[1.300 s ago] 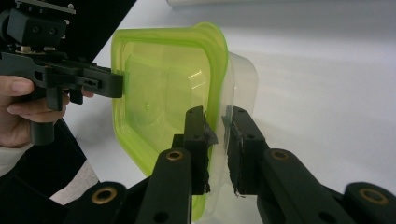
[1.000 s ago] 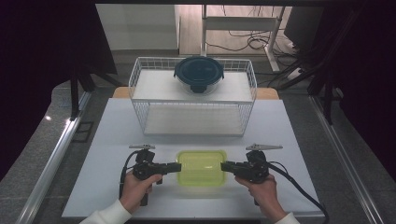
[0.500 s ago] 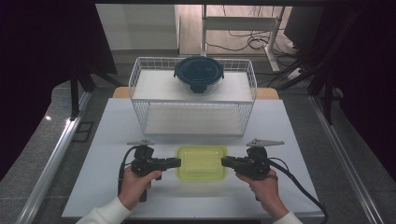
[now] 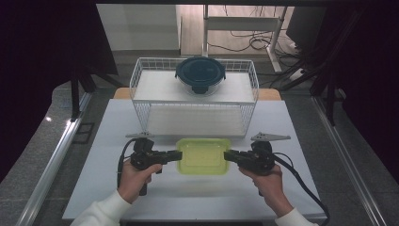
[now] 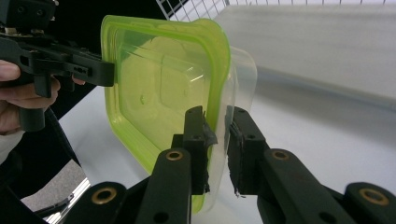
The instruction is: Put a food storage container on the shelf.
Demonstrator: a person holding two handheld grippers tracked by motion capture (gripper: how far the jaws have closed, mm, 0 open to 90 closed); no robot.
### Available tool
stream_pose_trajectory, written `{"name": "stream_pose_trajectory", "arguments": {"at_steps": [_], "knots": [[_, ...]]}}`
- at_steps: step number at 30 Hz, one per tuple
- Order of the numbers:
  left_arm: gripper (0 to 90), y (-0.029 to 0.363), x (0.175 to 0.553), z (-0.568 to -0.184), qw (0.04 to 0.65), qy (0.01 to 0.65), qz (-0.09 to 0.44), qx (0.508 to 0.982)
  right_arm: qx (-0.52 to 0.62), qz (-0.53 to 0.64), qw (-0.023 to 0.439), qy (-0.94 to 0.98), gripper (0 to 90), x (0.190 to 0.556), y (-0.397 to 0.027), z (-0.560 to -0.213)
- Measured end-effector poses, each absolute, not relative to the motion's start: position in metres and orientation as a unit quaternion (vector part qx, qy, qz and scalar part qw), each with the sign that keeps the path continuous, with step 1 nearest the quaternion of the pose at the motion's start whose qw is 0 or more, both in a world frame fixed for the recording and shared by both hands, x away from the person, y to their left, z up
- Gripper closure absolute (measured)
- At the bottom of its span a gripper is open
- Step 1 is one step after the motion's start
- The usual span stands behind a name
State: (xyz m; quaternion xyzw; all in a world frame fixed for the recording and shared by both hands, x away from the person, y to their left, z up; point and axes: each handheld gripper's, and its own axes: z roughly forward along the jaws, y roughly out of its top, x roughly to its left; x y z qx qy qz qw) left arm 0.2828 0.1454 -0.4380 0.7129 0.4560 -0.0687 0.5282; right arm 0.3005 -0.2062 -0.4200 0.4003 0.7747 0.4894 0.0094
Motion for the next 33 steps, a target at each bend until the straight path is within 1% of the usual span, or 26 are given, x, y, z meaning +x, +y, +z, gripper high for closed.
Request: {"name": "stream_pose_trajectory", "arguments": {"at_steps": [18,33], "knots": [[80.2,0.153,0.294,-0.407,0.542,0.447,-0.053,0.710,0.383,0.502,0.026,0.775,77.5,0.313,-0.199,-0.386],[80.2,0.162,0.313,-0.367,0.555,0.435,-0.035,0.708,0.369,0.525,0.038,0.766,77.6,0.331,-0.191,-0.349]]}}
